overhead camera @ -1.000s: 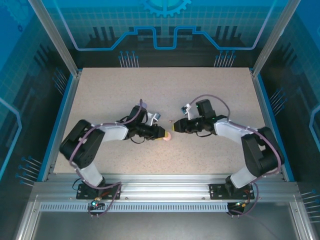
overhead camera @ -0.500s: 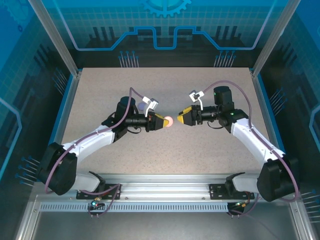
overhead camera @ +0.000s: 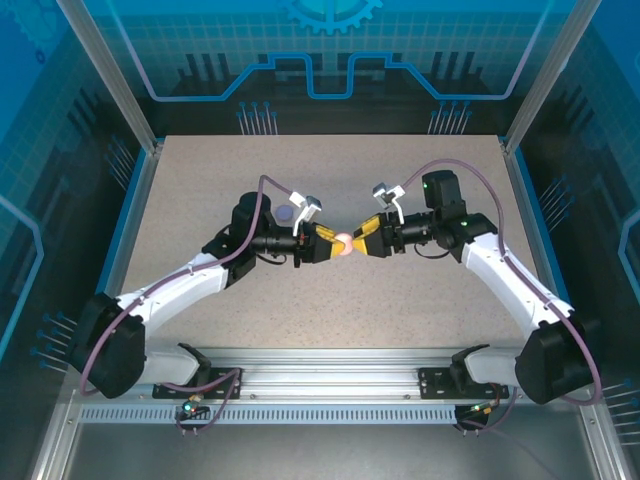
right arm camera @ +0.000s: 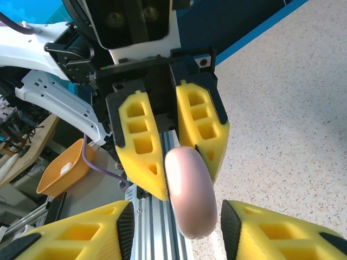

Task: Insert the wireless bluetooth earbuds into the charging case

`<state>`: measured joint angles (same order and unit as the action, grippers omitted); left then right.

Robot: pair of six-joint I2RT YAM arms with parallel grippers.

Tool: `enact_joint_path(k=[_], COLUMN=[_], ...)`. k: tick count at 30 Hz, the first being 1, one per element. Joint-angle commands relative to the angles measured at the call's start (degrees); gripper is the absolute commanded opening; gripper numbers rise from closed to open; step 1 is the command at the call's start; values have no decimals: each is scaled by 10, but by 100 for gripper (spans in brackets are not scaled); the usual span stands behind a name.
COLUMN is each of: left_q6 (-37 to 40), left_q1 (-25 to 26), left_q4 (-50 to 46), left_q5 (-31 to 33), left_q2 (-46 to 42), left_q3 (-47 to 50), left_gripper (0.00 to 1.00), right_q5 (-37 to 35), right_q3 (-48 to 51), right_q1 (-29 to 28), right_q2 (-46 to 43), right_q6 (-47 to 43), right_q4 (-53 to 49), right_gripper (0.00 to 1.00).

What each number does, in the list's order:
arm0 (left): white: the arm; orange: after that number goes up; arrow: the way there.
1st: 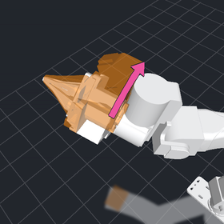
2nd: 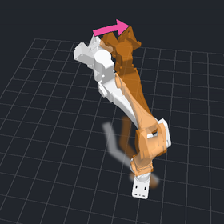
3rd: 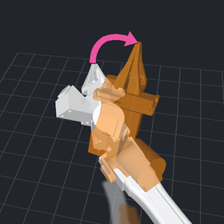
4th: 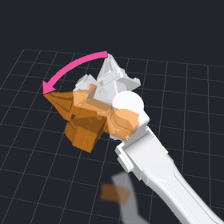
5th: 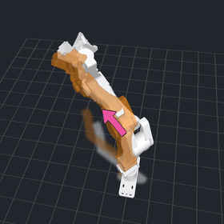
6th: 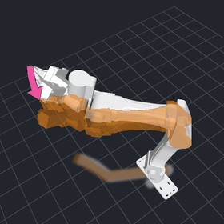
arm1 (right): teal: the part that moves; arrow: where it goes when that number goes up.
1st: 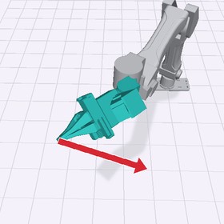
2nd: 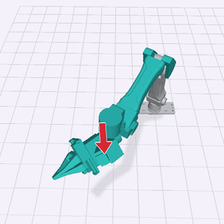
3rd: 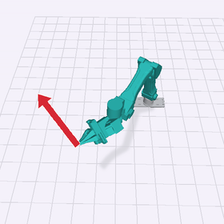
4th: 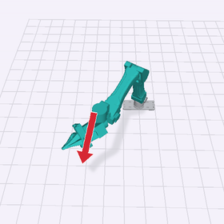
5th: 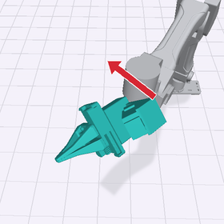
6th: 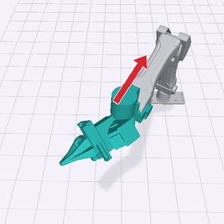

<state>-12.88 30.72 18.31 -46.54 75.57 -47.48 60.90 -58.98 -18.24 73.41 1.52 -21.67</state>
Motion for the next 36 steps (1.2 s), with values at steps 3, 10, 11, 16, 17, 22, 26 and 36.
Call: enact_joint_path(k=[3, 10, 11, 16, 17, 22, 26, 36], left_q6=[27, 28, 29, 28, 27, 25, 22, 15], left_q1=[7, 10, 11, 10, 10, 10, 10, 12], left_q4=[1, -6, -7, -8, -9, -16, -12, 0], left_q5=[-22, -21, -21, -19, -18, -12, -13, -25], left_q2=[-18, -17, -17, -17, -17, -16, -17, -22], left_q3=[-23, -30, -30, -31, -31, -31, -24, -17], left_gripper=[17, 18, 18, 18, 19, 26, 32, 36], right_q5=[15, 20, 22, 24, 23, 17, 16, 23], right_q3=[-30, -36, -36, -37, -38, -31, -31, -36], right_q1=[-19, -28, -27, -29, -29, -20, -11, -11], right_q2=[13, 17, 17, 15, 14, -1, -12, -12], right_q6=[-27, -29, -30, -29, -27, 3, 24, 39], right_q4=[-36, -37, -38, -37, -36, -4, 14, 27], right_gripper=[46, 35, 34, 24, 21, 14, 14, 14])
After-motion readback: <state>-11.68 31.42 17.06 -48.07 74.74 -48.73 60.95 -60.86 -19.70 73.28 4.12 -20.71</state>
